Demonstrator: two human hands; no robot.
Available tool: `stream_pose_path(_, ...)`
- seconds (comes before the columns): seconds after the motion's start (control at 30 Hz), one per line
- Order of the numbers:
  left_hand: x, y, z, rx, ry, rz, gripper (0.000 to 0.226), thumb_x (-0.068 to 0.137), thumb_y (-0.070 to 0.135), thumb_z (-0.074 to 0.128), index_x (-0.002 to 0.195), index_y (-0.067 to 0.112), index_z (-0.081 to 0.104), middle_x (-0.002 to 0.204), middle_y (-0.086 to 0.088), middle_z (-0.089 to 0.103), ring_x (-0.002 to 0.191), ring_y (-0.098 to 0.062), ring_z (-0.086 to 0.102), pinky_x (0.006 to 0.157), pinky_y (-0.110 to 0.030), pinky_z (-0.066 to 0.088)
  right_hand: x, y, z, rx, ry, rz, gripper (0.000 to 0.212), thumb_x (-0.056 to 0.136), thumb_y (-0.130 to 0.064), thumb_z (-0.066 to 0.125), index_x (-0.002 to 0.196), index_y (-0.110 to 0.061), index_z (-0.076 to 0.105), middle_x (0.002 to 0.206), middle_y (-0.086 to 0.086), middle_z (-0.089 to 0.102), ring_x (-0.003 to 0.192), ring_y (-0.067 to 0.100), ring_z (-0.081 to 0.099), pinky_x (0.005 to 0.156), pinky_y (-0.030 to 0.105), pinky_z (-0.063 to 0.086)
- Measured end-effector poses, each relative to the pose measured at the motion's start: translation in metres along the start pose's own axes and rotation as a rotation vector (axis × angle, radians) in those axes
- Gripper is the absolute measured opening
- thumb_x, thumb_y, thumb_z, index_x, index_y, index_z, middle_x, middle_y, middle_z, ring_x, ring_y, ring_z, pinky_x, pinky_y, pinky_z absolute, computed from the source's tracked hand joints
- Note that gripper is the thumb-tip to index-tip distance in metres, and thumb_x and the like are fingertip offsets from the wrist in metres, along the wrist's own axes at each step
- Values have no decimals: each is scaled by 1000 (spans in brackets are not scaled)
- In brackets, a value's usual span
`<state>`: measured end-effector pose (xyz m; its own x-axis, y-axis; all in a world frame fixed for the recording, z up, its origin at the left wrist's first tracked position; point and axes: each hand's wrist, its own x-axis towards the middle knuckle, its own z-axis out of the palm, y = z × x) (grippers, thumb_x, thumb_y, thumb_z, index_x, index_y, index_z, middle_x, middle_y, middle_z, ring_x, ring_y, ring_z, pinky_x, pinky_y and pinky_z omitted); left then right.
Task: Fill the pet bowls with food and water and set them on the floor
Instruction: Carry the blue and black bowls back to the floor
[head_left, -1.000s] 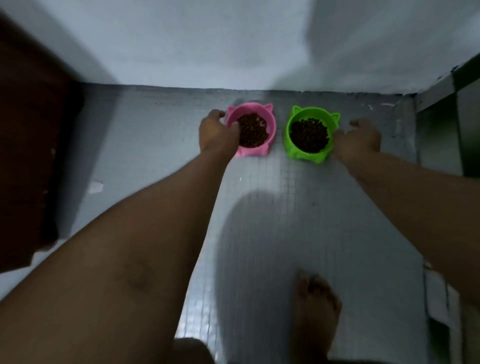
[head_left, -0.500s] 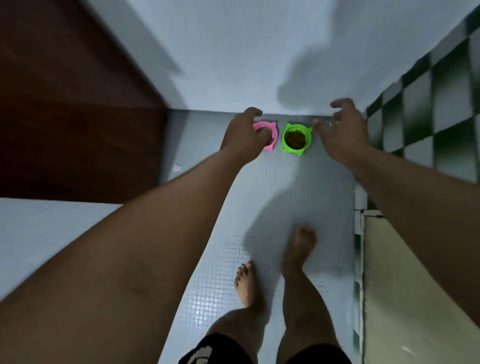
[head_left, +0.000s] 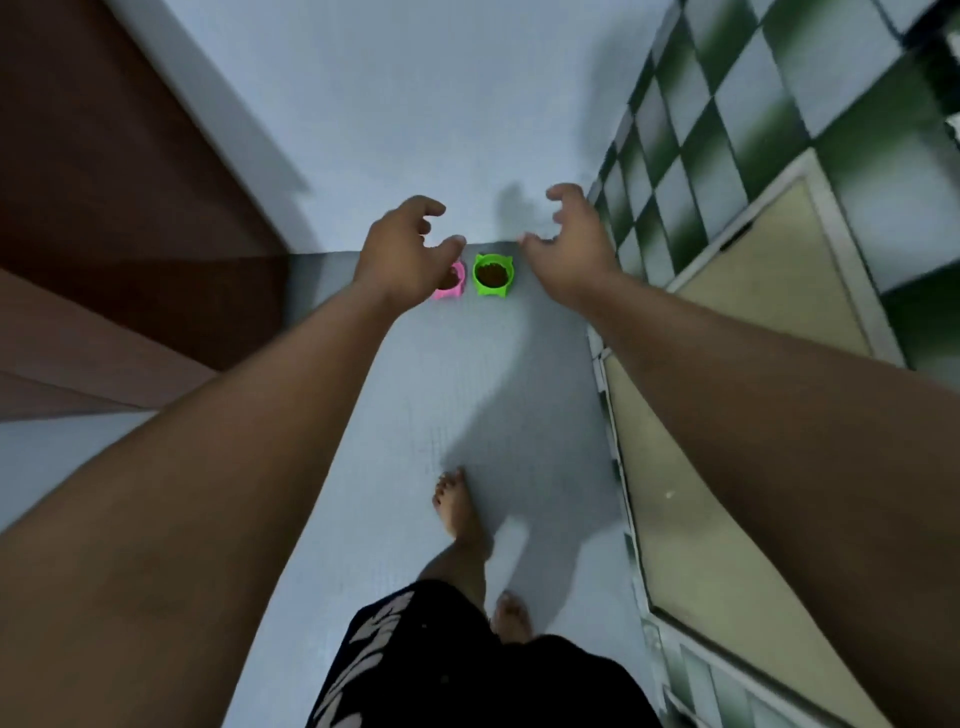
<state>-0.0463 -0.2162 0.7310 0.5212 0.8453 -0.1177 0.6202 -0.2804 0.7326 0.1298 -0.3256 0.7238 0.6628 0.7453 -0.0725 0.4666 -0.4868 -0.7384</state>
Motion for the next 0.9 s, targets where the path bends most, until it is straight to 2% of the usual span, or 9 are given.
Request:
stream_pose_path(0.07, -45, 7, 1, 11, -22, 19, 48, 90, 42, 73, 133, 27, 60, 128, -5, 64, 102, -14, 60, 89, -25, 46, -42, 5, -17, 5, 10, -22, 58, 85, -38, 66, 137, -24, 44, 131, 10, 53, 105, 25, 63, 96, 41, 52)
stream_pose_path(0.13, -86, 14, 2, 4, -27, 46, 47, 90, 41, 74, 133, 27, 60, 128, -4, 63, 98, -12, 59, 87, -23, 44, -85, 11, -33, -20, 15, -44, 56, 89, -34, 67, 138, -21, 44, 132, 10, 52, 110, 22, 59, 97, 34, 49)
stream_pose_path(0.2, -127, 27, -1, -34, -38, 68, 47, 89, 39, 75, 133, 26, 61, 123, -1, 63, 100, -12, 60, 87, -24, 45, -127, 14, -50, -10, 37, -55, 56, 90, -34, 68, 138, -19, 44, 134, 8, 53, 117, 22, 56, 100, 35, 48)
stream_pose_path(0.33, -201, 53, -6, -108, -95, 165, 40, 87, 39, 74, 124, 28, 64, 113, 1, 64, 100, -19, 67, 94, -39, 56, -213, 7, -86, -2, 123, -26, 56, 90, -34, 69, 139, -19, 45, 138, 9, 52, 119, 22, 57, 103, 41, 49)
stream_pose_path(0.43, -248, 71, -2, -143, -134, 260, 32, 86, 41, 74, 116, 32, 65, 105, 8, 64, 94, -16, 69, 88, -39, 59, -278, 5, -114, 6, 246, -13, 52, 90, -34, 69, 135, -17, 49, 130, 7, 56, 109, 21, 62, 96, 41, 54)
stream_pose_path(0.57, -317, 87, 9, -134, -272, 410, 34, 93, 34, 71, 125, 22, 64, 106, 4, 63, 89, -10, 65, 73, -25, 53, -375, 3, -139, 55, 406, 97, 46, 92, -33, 68, 132, -18, 51, 120, 1, 59, 84, 9, 62, 76, 26, 53)
stream_pose_path(0.67, -371, 101, 8, -108, -344, 522, 36, 94, 35, 70, 125, 21, 62, 110, 1, 64, 93, -13, 64, 78, -24, 52, -448, 3, -146, 90, 497, 145, 44, 92, -32, 68, 130, -19, 52, 120, 1, 59, 86, 13, 62, 76, 31, 54)
stream_pose_path(0.8, -444, 123, 22, -119, -462, 608, 33, 91, 37, 73, 120, 25, 63, 108, 1, 65, 96, -16, 66, 81, -29, 56, -537, 14, -164, 117, 626, 238, 42, 92, -33, 68, 129, -21, 52, 118, -2, 59, 85, 13, 62, 73, 28, 51)
stream_pose_path(0.9, -491, 141, 42, -113, -536, 681, 35, 91, 39, 72, 121, 26, 62, 108, 2, 65, 97, -16, 67, 82, -31, 57, -599, 28, -178, 121, 691, 287, 42, 93, -31, 68, 130, -21, 51, 117, -3, 57, 83, 12, 62, 69, 30, 54)
